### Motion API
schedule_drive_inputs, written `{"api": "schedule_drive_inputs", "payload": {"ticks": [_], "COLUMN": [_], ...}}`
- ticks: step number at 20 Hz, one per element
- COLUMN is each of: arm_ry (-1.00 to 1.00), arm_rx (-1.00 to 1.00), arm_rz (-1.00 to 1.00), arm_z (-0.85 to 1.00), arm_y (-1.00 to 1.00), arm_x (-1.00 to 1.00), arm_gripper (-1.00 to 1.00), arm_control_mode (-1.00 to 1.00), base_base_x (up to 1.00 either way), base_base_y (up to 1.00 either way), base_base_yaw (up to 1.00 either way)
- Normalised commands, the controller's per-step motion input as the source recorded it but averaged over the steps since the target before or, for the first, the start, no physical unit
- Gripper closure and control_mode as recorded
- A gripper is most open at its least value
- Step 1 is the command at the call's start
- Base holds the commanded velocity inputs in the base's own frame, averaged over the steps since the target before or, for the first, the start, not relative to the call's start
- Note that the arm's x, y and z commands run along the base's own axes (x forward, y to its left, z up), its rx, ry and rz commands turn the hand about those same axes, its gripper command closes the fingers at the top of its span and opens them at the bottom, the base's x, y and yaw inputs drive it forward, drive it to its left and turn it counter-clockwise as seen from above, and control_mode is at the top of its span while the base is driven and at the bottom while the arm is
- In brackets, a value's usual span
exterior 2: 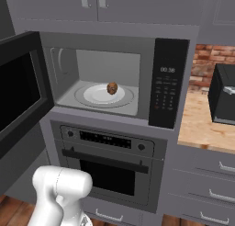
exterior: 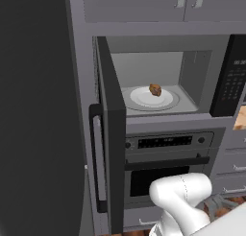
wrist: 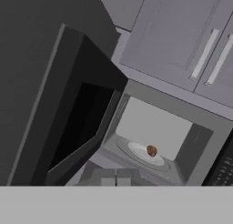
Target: Transport the chicken drumstick from the fridge to the microwave and turn on the microwave.
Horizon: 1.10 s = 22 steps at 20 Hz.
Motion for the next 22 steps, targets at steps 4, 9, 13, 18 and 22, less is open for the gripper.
{"api": "schedule_drive_inputs", "payload": {"ticks": [4, 9, 13, 18, 22], "arm_ry": [-0.02, -0.06, -0.09, -0.11, -0.11], "arm_rx": [-0.10, -0.09, -0.10, -0.09, -0.11], "arm_rz": [0.00, 0.00, 0.00, 0.00, 0.00], "arm_z": [0.00, -0.04, -0.09, -0.14, -0.23], "arm_y": [0.21, 0.23, 0.25, 0.18, 0.20], "arm_x": [0.01, 0.02, 0.06, 0.14, 0.23], "arm_gripper": [1.00, 1.00, 1.00, 1.00, 1.00], "arm_control_mode": [-1.00, -1.00, -1.00, -1.00, -1.00], "base_base_x": [0.00, 0.00, 0.00, 0.00, 0.00], "base_base_y": [0.00, 0.00, 0.00, 0.00, 0.00], "base_base_yaw": [0.00, 0.00, 0.00, 0.00, 0.00]}}
